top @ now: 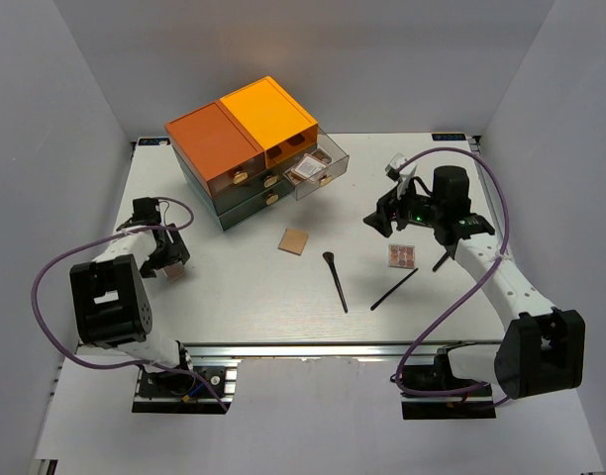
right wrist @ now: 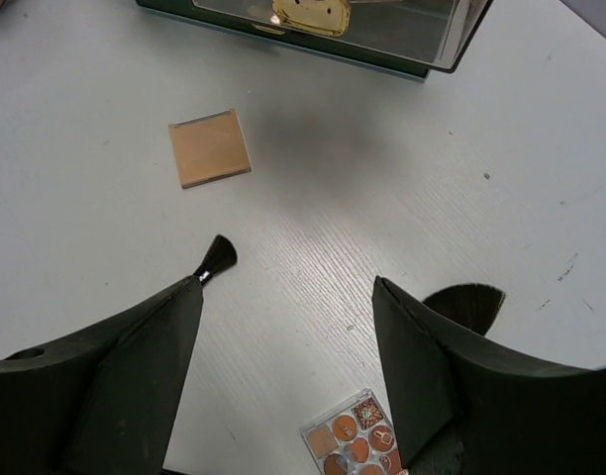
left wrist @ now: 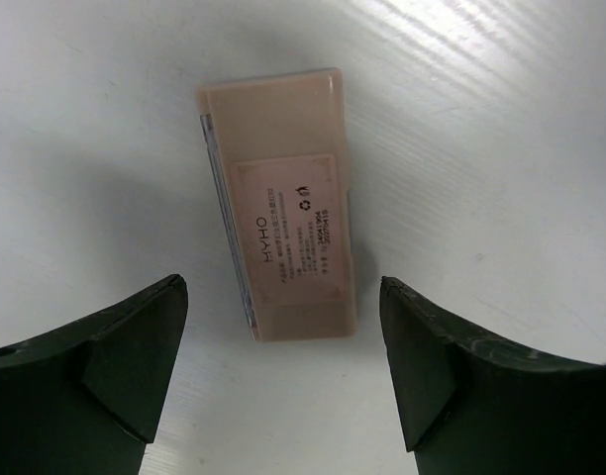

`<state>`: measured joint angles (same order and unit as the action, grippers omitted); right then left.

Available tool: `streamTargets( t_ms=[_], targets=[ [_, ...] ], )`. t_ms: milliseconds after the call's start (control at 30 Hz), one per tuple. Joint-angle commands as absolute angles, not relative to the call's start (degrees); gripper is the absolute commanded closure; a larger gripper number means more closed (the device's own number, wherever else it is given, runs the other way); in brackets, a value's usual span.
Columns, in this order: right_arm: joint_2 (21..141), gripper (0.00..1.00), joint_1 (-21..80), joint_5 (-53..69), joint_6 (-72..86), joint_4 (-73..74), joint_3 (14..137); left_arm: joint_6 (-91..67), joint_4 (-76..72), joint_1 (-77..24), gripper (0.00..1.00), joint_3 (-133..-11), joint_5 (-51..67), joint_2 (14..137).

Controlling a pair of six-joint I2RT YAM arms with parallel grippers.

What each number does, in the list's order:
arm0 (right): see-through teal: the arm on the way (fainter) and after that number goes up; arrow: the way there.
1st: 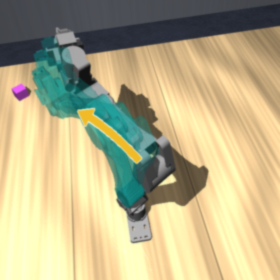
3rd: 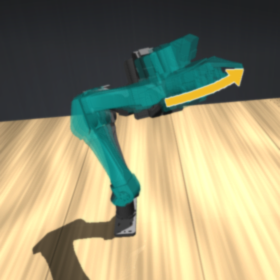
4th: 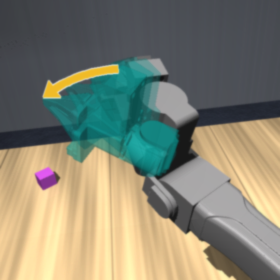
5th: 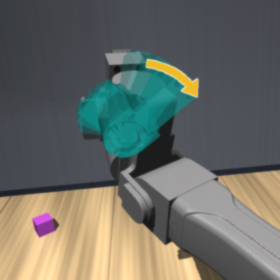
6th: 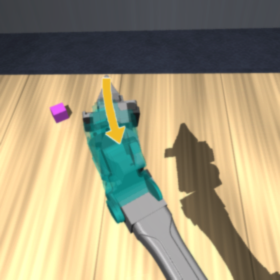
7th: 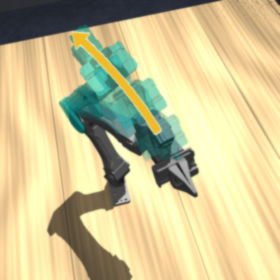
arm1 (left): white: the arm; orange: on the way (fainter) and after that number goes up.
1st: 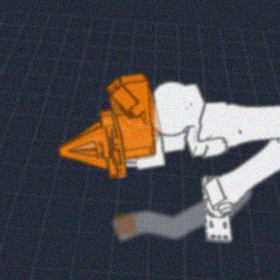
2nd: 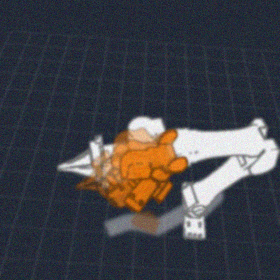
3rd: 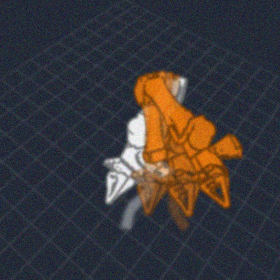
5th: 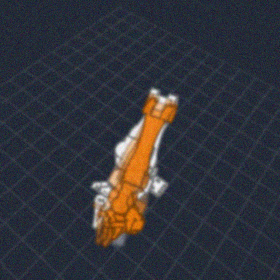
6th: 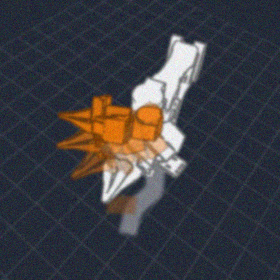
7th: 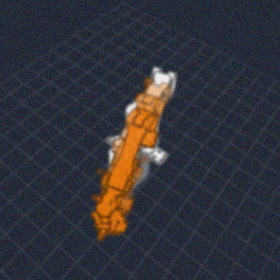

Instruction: Organize the makeup

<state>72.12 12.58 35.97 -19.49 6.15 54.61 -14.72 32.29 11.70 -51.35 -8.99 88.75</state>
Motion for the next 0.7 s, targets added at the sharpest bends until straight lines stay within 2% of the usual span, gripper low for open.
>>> streamTargets(
  t_ms=[0, 167, 267, 300, 333, 400, 433, 567, 633, 667],
  targets=[
    [70.8, 0.25, 12.0, 35.9, -18.7, 5.2, 54.3, -13.0, 29.7, 12.7, 0.13, -50.3, -7.6, 90.9],
    [70.0, 0.25, 11.8, 35.7, -18.6, 5.4, 53.9, -13.7, 27.3, 12.8, 0.2, -50.3, -6.2, 93.1],
    [69.7, 0.25, 11.5, 35.6, -18.6, 5.4, 53.7, -14.0, 26.3, 12.7, 0.3, -49.4, -5.4, 93.7],
    [69.6, 0.25, 11.3, 35.5, -18.5, 5.3, 53.7, -14.1, 26.1, 12.7, 0.35, -49.0, -5.2, 93.7],
    [69.5, 0.25, 11.3, 35.5, -18.5, 5.3, 53.7, -14.2, 25.7, 12.7, 0.46, -48.3, -4.8, 93.2],
    [69.4, 0.25, 11.1, 35.5, -18.5, 5.4, 53.6, -14.7, 25.3, 12.7, 0.58, -47.4, -4.5, 92.1],
    [69.4, 0.25, 10.9, 35.5, -18.5, 5.5, 53.6, -14.8, 25.0, 12.7, 0.67, -46.9, -4.2, 90.5],
    [69.4, 0.25, 10.5, 35.2, -18.9, 5.6, 53.6, -16.9, 25.0, 12.7, 0.85, -44.6, -0.5, 82.9],
    [69.4, 0.26, 10.4, 35.0, -19.1, 5.6, 53.6, -18.4, 26.6, 12.7, 0.89, -44.9, 2.8, 78.7],
    [69.4, 0.26, 10.4, 34.6, -19.3, 5.7, 53.7, -19.1, 27.7, 12.6, 0.95, -45.6, 4.5, 75.4]
  ],
)
